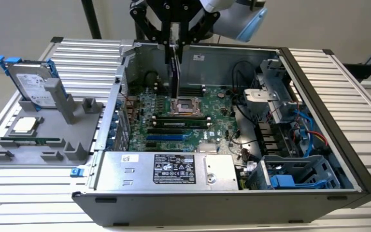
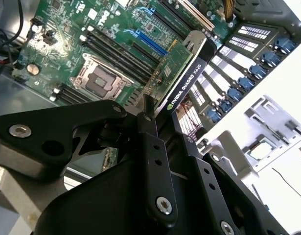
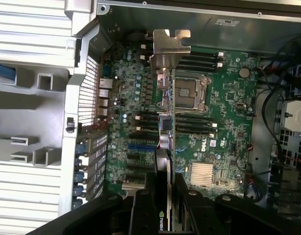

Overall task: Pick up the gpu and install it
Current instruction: 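Insert the gpu into the slot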

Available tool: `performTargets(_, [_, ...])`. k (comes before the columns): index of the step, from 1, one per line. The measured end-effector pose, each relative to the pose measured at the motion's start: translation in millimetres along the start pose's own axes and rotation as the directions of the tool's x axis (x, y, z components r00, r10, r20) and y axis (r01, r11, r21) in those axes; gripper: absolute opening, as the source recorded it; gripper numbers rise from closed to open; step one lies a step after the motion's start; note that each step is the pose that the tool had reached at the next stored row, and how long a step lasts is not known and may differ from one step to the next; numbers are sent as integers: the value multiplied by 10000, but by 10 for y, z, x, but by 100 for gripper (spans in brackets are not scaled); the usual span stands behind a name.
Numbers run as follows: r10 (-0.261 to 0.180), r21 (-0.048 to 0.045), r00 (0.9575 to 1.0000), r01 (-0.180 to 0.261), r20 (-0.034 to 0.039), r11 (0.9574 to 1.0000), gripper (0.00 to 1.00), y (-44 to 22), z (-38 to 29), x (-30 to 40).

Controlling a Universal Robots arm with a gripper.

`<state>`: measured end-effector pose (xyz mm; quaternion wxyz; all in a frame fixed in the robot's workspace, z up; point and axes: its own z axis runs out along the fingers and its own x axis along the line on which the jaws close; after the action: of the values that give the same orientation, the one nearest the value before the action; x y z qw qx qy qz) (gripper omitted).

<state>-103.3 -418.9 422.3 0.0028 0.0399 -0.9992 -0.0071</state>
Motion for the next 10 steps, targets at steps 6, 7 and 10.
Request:
performTargets(6, [-313, 2, 9995, 313, -5, 9995, 0, 0, -3, 0])
performTargets(7, [-368, 2, 9993, 368, -5, 9993, 0, 0, -3, 0])
performTargets(10, [-537, 2, 9986, 537, -8, 9986, 0, 0, -5, 0])
